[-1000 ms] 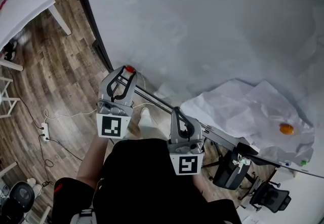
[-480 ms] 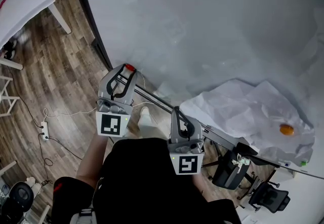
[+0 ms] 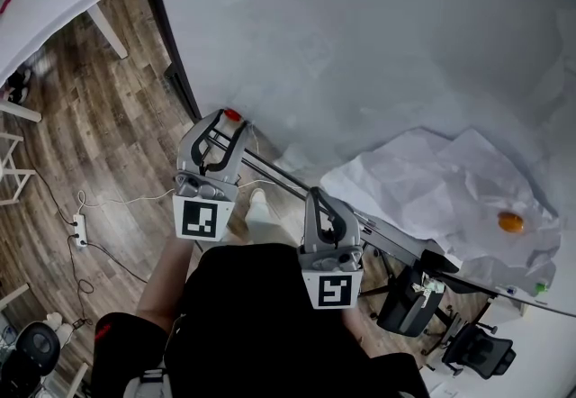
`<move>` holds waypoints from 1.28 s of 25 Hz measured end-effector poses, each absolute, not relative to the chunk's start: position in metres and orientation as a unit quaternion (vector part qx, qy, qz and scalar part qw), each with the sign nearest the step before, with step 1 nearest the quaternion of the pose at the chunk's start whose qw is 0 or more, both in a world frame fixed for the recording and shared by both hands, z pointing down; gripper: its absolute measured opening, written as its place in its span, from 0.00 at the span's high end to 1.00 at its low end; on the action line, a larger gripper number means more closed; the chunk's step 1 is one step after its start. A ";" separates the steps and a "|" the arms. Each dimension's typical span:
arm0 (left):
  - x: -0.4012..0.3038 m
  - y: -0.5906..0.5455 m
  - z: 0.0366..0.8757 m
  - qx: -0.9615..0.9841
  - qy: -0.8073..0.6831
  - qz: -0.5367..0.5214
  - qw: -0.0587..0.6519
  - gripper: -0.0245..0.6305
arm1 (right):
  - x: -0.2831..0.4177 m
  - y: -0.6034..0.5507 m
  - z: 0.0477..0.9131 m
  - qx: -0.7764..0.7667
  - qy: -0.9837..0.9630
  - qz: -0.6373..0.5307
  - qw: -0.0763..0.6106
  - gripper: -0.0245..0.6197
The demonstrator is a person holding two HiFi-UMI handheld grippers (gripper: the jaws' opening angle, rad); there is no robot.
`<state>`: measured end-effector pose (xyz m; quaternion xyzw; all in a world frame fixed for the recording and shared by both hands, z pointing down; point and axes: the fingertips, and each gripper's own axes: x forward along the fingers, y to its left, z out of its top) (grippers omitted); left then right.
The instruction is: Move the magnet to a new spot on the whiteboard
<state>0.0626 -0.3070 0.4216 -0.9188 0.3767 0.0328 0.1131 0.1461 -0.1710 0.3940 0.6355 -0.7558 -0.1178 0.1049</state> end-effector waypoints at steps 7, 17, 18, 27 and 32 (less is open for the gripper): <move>0.053 -0.296 0.423 -0.919 0.379 0.024 0.104 0.74 | 0.137 -0.167 0.395 0.629 -0.762 -0.117 0.099 0.96; 0.029 -0.271 0.415 -0.913 0.391 0.023 0.116 0.86 | 0.113 -0.156 0.389 0.619 -0.771 -0.122 0.089 0.96; 0.026 -0.269 0.413 -0.912 0.393 0.024 0.118 0.88 | 0.111 -0.155 0.388 0.618 -0.772 -0.124 0.089 0.96; 0.007 -0.245 0.403 -0.905 0.404 0.023 0.130 0.96 | 0.096 -0.134 0.382 0.618 -0.771 -0.129 0.078 0.96; -0.003 -0.225 0.401 -0.905 0.406 0.021 0.123 0.96 | 0.086 -0.122 0.378 0.616 -0.774 -0.133 0.068 0.96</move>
